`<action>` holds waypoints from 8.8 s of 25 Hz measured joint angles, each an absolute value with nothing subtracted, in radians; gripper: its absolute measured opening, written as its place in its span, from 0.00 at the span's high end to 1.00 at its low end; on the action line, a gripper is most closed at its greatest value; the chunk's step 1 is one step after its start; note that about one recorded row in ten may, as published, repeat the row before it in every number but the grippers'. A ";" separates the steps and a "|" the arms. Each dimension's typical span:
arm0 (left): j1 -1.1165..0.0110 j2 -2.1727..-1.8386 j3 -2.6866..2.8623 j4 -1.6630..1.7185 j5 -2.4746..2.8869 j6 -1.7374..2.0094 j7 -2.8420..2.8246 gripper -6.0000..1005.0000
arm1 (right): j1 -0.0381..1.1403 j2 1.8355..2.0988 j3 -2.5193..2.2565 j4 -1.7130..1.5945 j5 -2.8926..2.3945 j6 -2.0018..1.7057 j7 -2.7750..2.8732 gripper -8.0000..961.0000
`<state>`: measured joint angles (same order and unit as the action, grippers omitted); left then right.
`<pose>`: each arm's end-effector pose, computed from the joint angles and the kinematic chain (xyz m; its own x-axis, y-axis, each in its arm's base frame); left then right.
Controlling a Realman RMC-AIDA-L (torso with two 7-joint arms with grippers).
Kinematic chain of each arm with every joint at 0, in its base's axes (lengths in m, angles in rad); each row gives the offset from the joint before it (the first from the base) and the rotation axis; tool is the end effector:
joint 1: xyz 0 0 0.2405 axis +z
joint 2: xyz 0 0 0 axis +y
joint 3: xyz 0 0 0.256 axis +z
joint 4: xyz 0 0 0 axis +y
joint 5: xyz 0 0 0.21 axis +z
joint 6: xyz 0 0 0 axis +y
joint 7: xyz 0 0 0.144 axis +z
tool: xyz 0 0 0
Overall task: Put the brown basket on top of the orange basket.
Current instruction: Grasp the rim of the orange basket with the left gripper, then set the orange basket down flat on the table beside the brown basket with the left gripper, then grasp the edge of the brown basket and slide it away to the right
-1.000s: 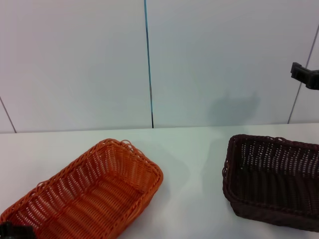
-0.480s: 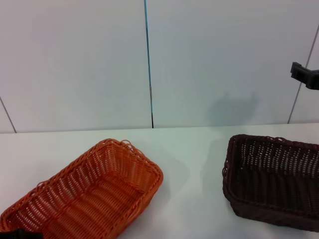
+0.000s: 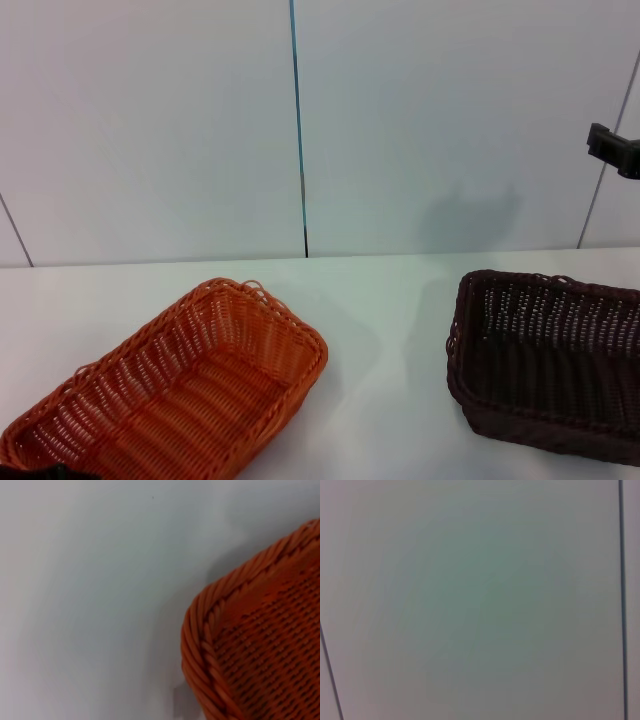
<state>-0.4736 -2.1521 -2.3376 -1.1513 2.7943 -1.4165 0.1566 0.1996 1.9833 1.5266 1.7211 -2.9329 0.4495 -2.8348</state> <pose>-0.3209 0.3297 0.0431 -0.1095 0.9160 0.3859 0.8861 0.2658 -0.3797 0.1592 0.3833 0.1082 -0.6274 0.1932 0.7544 0.7785 0.1355 0.6128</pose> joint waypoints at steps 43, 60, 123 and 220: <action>-0.626 -2.024 -2.351 -1.070 2.720 -1.531 0.303 0.85 | 0.196 1.997 1.532 1.696 -2.933 0.424 -2.835 0.21; -0.752 -1.919 -2.374 -0.930 2.717 -1.516 0.295 0.86 | 0.187 2.005 1.529 1.687 -2.933 0.410 -2.835 0.21; -0.804 -1.941 -2.413 -0.580 2.635 -1.109 0.532 0.88 | 0.207 2.005 1.502 1.707 -2.933 0.451 -2.835 0.21; -0.257 -2.150 -2.055 -1.160 2.047 -0.280 0.849 0.09 | 0.266 1.967 1.820 1.683 -2.812 1.248 -2.835 0.22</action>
